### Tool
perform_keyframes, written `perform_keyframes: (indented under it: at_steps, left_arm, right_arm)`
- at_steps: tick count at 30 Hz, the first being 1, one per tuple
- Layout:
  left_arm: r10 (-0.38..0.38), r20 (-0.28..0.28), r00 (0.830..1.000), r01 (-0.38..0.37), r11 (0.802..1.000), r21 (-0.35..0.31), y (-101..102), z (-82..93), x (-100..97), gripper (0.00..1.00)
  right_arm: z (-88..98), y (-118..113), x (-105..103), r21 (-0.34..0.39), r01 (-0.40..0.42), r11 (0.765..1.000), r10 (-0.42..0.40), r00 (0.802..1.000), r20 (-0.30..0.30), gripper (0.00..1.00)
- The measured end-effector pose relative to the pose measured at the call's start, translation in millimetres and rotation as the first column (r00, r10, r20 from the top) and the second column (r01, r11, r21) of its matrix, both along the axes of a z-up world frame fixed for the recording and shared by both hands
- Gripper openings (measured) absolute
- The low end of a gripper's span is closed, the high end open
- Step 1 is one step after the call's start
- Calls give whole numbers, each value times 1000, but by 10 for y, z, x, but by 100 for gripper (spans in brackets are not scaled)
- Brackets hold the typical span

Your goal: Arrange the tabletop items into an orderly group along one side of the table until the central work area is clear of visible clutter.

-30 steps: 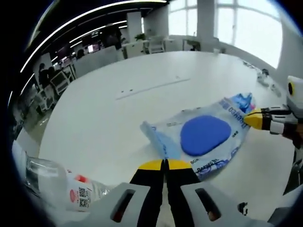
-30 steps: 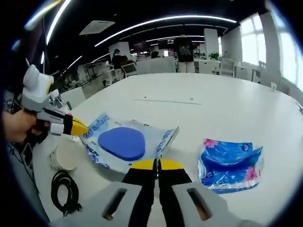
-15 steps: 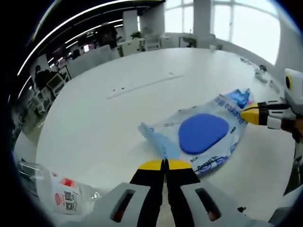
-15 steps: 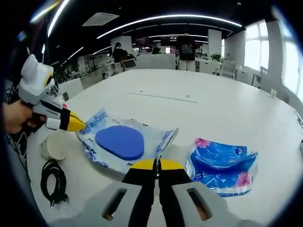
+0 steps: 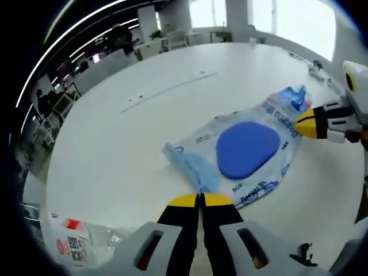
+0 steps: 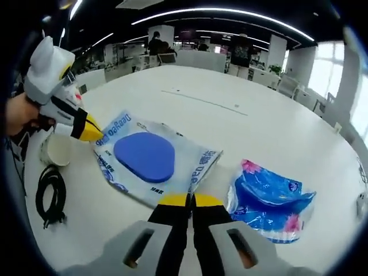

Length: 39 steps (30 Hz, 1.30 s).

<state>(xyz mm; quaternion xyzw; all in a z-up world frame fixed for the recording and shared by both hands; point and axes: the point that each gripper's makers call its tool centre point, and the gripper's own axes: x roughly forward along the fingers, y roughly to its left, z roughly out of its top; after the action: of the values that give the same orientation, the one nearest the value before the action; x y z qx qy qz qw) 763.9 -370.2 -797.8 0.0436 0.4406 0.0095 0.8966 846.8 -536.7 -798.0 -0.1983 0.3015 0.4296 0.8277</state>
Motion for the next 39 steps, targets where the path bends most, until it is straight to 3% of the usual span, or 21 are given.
perform_keyframes:
  at_steps: [10,26,30,39]
  left_arm:
    - [-35,-28,999,37,998,55,-5,-68,-4,0]
    - [-27,-9,1000,27,999,42,0,-98,19,0]
    - [-16,-14,1000,17,999,34,-7,-93,61,0]
    - [-16,-15,1000,17,1000,26,-16,-100,86,0]
  right_arm:
    - [-100,-10,-15,-103,-28,994,31,999,30,0]
    - [-111,-28,3,-114,-1,993,6,999,48,0]
    - [-107,-17,41,-176,-22,984,40,995,95,0]
    - [-114,-35,91,-165,13,986,-1,998,70,0]
